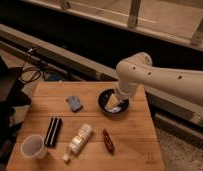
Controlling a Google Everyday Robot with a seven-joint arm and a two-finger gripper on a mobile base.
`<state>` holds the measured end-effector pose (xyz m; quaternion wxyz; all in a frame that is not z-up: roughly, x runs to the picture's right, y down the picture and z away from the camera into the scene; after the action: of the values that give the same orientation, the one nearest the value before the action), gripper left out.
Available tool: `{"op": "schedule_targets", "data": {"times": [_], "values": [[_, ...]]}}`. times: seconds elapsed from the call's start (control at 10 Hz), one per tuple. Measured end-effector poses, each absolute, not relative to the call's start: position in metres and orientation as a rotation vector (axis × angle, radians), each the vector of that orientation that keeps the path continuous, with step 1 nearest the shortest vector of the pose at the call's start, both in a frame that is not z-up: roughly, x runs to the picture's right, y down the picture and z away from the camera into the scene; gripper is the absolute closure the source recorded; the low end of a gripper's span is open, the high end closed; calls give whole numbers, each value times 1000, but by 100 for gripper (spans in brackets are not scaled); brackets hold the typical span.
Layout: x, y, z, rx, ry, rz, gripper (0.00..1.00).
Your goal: Place the pepper on the white sponge
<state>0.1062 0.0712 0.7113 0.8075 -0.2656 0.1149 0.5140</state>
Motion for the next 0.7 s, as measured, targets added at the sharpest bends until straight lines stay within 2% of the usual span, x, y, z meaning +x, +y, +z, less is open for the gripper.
{"op": "schedule_targets", "data": {"times": [0.7], "values": [[107, 72, 710, -566, 241, 1105, 21]]}}
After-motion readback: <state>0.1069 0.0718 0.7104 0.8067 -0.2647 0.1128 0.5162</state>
